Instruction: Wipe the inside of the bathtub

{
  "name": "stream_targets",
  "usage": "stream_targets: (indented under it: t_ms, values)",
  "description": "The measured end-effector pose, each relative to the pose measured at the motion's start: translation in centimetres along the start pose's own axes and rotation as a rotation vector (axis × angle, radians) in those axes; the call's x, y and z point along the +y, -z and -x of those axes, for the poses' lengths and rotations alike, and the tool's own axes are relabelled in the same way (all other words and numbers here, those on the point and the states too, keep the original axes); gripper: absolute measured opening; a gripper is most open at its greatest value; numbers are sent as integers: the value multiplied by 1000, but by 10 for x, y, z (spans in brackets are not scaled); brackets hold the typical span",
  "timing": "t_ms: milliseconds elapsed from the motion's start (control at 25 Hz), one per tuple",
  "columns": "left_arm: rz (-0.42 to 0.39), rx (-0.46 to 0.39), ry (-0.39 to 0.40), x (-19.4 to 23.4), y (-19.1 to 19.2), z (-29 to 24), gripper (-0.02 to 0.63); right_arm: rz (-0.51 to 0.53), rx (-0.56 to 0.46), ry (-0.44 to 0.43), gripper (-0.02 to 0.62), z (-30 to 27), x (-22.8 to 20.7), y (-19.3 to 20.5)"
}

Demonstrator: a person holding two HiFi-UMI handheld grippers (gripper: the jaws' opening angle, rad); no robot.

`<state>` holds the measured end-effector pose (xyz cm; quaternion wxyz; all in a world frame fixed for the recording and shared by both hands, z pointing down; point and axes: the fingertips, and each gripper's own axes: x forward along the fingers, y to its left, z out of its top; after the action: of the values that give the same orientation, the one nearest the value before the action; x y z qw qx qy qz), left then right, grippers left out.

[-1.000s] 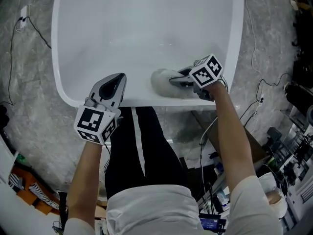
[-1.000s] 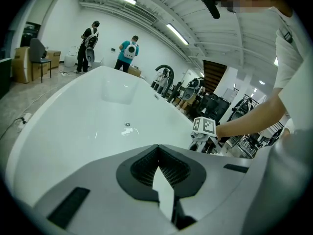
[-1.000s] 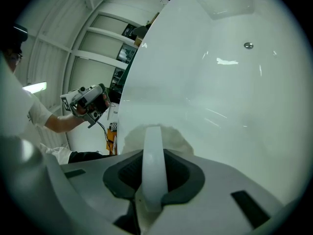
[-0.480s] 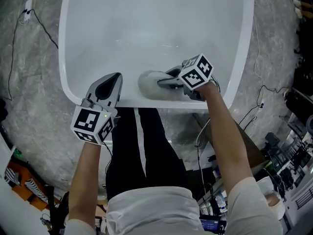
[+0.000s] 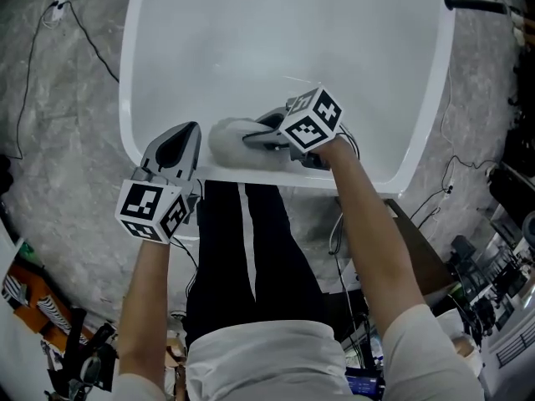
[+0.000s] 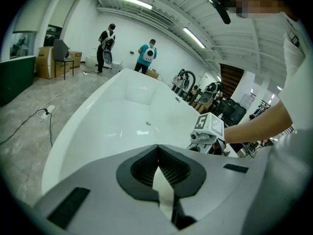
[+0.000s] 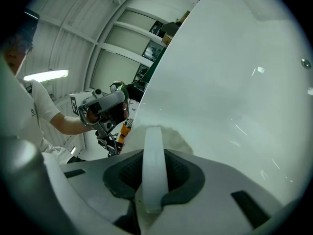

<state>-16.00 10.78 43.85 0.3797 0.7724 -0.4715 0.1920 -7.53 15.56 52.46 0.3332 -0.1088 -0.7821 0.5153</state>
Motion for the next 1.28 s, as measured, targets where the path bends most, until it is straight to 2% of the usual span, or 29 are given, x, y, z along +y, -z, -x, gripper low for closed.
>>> stream_targets:
  t_ms: [520, 1000, 1280]
  values:
    - [3, -51, -69, 61, -15, 38, 9, 51, -19, -67, 94, -53, 27, -51]
    - [-6, -51, -43, 82, -20, 36, 9, 65, -22, -85, 92, -94, 22, -87]
    - [-8, -66, -2, 72, -27, 23, 9, 24, -60, -39, 92, -101, -4, -86]
